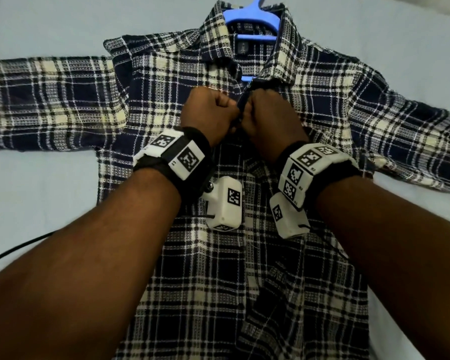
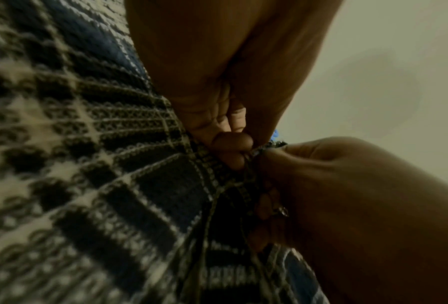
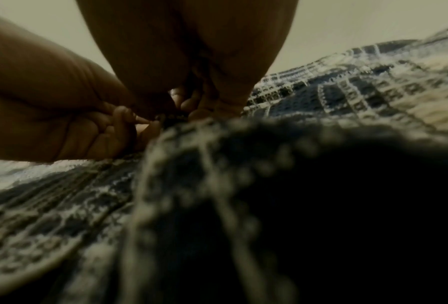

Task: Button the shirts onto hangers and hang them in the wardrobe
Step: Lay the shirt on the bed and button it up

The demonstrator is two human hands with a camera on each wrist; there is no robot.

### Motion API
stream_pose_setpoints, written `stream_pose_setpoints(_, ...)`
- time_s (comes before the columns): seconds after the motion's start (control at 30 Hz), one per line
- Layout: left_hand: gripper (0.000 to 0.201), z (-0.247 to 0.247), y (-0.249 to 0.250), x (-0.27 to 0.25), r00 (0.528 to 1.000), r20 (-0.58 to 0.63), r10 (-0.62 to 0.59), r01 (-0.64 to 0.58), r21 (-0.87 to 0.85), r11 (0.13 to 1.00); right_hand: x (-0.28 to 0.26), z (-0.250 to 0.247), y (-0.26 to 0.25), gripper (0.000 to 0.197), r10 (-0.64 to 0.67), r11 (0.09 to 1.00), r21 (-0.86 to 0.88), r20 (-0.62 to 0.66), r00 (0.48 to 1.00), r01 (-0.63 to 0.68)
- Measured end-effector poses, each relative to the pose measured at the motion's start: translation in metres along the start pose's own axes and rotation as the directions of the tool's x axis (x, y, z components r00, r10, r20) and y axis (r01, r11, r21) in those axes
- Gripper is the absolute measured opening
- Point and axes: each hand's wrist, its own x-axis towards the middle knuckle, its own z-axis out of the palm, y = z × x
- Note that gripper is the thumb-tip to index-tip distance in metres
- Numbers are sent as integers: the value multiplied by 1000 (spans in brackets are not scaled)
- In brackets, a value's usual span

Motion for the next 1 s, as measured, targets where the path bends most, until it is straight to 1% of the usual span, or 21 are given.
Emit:
stream_pose_setpoints(0.07, 5, 2, -4, -1, 998, -1, 62, -62, -7, 998, 0, -1, 1, 14, 44, 994, 106, -24, 999, -41)
stream_pose_setpoints(0.1, 10, 2, -5, -3, 996, -7, 89, -89, -19, 996, 1, -2, 3, 16, 72, 980, 188, -8, 997, -69)
stream_pose_setpoints(0.17, 27, 1, -10, -5, 983, 1, 184, -184, -36, 982, 4, -9, 6, 28, 104, 938, 319, 103, 989, -132)
stream_pose_setpoints(0.23, 35, 1, -13, -8, 951, 46, 306, -307, -3, 952, 9, -17, 8, 32, 122, 913, 361, 205, 971, -190)
stream_pose_setpoints(0.27, 35, 2, -15, -7, 938, 67, 340, -343, 27, 939, 11, -19, 9, 33, 138, 910, 357, 219, 966, -211)
stream_pose_setpoints(0.3, 34, 3, -16, -7, 934, 78, 348, -352, 54, 934, 13, -18, 10, 32, 152, 914, 342, 208, 966, -218)
stream_pose_setpoints(0.37, 32, 5, -16, -7, 941, 58, 333, -337, 84, 938, 17, -14, 11, 26, 172, 936, 287, 129, 977, -203)
stream_pose_setpoints(0.4, 31, 7, -16, -7, 946, 38, 322, -324, 105, 940, 17, -11, 12, 20, 191, 937, 279, 86, 978, -208)
stream_pose_setpoints(0.43, 32, 7, -15, -7, 951, 17, 309, -308, 136, 942, 15, -9, 12, 15, 219, 926, 302, 55, 974, -225)
stream_pose_setpoints(0.5, 34, 6, -11, -9, 960, -16, 278, -272, 161, 949, 6, -5, 11, 16, 256, 907, 351, -21, 967, -232)
stream_pose_setpoints(0.53, 35, 4, -9, -10, 969, -27, 244, -239, 123, 963, -1, -4, 9, 14, 252, 917, 336, -68, 965, -215)
stream_pose_setpoints(0.57, 36, 1, -6, -13, 978, -36, 206, -205, 38, 978, -8, -2, 7, 11, 229, 937, 297, -114, 967, -186)
stream_pose_setpoints(0.6, 37, -3, -6, -17, 985, -50, 166, -168, -56, 984, -16, -1, 5, 11, 197, 956, 245, -136, 971, -160)
stream_pose_setpoints(0.63, 36, -7, -5, -24, 989, -73, 130, -138, -129, 982, -23, 1, 3, 19, 160, 974, 181, -129, 979, -135)
stream_pose_setpoints(0.7, 31, -12, -11, -41, 992, -99, 73, -88, -165, 982, -31, 6, 1, 34, 119, 992, 46, -71, 990, -116)
stream_pose_setpoints(0.73, 28, -12, -16, -50, 993, -105, 58, -72, -132, 989, -30, 8, 1, 36, 117, 993, -7, -51, 992, -117)
stream_pose_setpoints(0.77, 24, -11, -22, -59, 992, -108, 59, -66, -61, 996, -29, 8, 0, 34, 124, 991, -35, -40, 991, -126)
stream_pose_setpoints(0.8, 20, -10, -28, -66, 992, -103, 76, -72, 39, 997, -27, 7, -1, 31, 137, 989, -42, -32, 990, -139)
stream_pose_setpoints(0.87, 15, -7, -37, -76, 990, -67, 127, -107, 249, 963, -23, 5, -3, 24, 167, 985, -29, -16, 986, -168)
stream_pose_setpoints(0.93, 13, -2, -37, -76, 986, -25, 168, -145, 393, 908, -23, 2, -1, 17, 211, 977, 38, -12, 977, -210)
stream_pose_setpoints(1.0, 15, 1, -31, -73, 983, -19, 180, -150, 469, 870, -25, -3, 5, 10, 261, 953, 167, -35, 965, -252)
